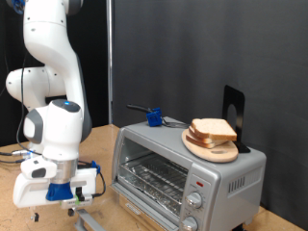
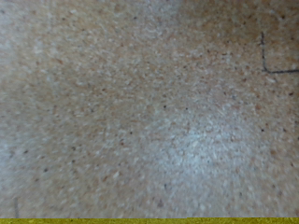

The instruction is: Make a piece of toast with the oven

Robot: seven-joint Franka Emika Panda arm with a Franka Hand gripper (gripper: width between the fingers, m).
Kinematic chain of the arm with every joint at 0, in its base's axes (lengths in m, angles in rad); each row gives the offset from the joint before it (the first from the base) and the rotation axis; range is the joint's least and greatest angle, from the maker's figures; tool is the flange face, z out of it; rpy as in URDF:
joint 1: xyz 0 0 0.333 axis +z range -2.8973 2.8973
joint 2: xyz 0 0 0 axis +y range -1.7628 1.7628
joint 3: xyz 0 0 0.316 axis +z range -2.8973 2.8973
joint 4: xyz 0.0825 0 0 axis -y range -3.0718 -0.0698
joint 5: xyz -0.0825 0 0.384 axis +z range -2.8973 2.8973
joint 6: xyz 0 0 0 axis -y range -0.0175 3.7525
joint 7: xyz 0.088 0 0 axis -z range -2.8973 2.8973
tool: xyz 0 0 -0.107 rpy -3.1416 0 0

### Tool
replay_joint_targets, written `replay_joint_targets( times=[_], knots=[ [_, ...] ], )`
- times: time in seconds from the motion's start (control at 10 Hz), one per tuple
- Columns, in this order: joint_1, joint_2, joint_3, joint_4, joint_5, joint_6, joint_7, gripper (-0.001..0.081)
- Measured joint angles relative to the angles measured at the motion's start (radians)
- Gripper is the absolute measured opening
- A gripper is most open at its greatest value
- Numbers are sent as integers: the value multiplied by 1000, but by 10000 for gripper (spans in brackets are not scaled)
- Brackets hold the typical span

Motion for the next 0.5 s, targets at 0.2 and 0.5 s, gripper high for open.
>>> replay_joint_targets(
  times=[0.2, 0.5],
  knots=[
    [0, 48, -2, 13, -9, 41, -15, 807],
    [-90, 31, 85, 11, 70, 47, -183, 807]
  ],
)
